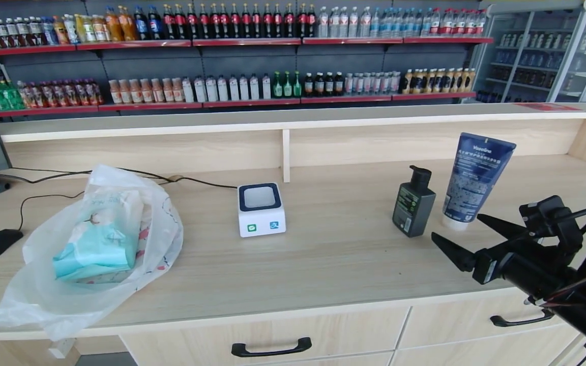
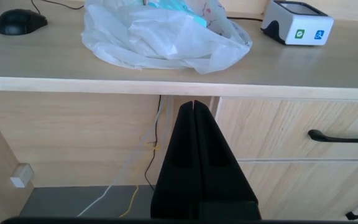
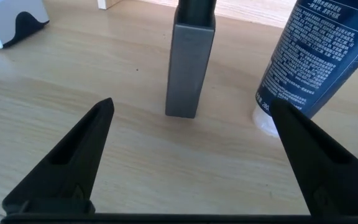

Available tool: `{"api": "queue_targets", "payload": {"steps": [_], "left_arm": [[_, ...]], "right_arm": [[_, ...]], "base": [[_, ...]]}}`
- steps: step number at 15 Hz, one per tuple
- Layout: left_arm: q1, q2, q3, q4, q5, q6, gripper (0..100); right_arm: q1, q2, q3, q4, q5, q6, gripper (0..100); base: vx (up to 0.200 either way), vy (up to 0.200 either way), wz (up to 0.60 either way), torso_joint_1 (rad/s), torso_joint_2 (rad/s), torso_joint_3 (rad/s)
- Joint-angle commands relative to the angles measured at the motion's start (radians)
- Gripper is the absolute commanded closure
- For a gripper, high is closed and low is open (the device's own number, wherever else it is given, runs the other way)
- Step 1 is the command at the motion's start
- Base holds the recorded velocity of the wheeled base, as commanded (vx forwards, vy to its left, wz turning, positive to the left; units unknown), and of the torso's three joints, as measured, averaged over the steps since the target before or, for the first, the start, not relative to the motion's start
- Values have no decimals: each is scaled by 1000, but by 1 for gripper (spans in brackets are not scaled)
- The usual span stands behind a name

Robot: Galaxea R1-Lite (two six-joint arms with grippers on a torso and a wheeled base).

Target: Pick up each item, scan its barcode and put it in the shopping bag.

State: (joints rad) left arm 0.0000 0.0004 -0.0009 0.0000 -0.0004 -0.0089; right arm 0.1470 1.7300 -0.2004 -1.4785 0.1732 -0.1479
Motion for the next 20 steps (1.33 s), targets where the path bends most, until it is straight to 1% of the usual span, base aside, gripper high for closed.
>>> {"api": "queue_targets", "payload": {"steps": [1, 5, 6, 8, 11, 12, 14, 17, 20], "left_arm": [[0, 0, -1, 0, 0, 0, 100], [0, 0, 1, 0, 0, 0, 100], [0, 0, 1, 0, 0, 0, 100], [0, 0, 1, 0, 0, 0, 100], [0, 0, 1, 0, 0, 0, 100], [0, 0, 1, 0, 0, 0, 100], [0, 0, 1, 0, 0, 0, 100], [0, 0, 1, 0, 0, 0, 100], [0, 0, 1, 0, 0, 0, 100]], "right_arm": [[0, 37, -30, 0, 0, 2, 0], [3, 74, -66, 1, -3, -2, 0], [13, 74, -65, 0, -3, -2, 0], [60, 69, -68, 0, -14, -6, 0], [63, 118, -129, 6, -75, -1, 0], [63, 123, -129, 6, -81, -2, 0], [65, 161, -152, 3, -144, -2, 0], [68, 175, -182, 1, -147, -4, 0], [68, 221, -238, 1, -146, 4, 0]], "base": [[0, 0, 0, 0, 0, 0], [0, 0, 0, 0, 0, 0], [0, 0, 0, 0, 0, 0], [0, 0, 0, 0, 0, 0], [0, 0, 0, 0, 0, 0], [0, 0, 0, 0, 0, 0], [0, 0, 0, 0, 0, 0], [0, 0, 0, 0, 0, 0], [0, 0, 0, 0, 0, 0]]}}
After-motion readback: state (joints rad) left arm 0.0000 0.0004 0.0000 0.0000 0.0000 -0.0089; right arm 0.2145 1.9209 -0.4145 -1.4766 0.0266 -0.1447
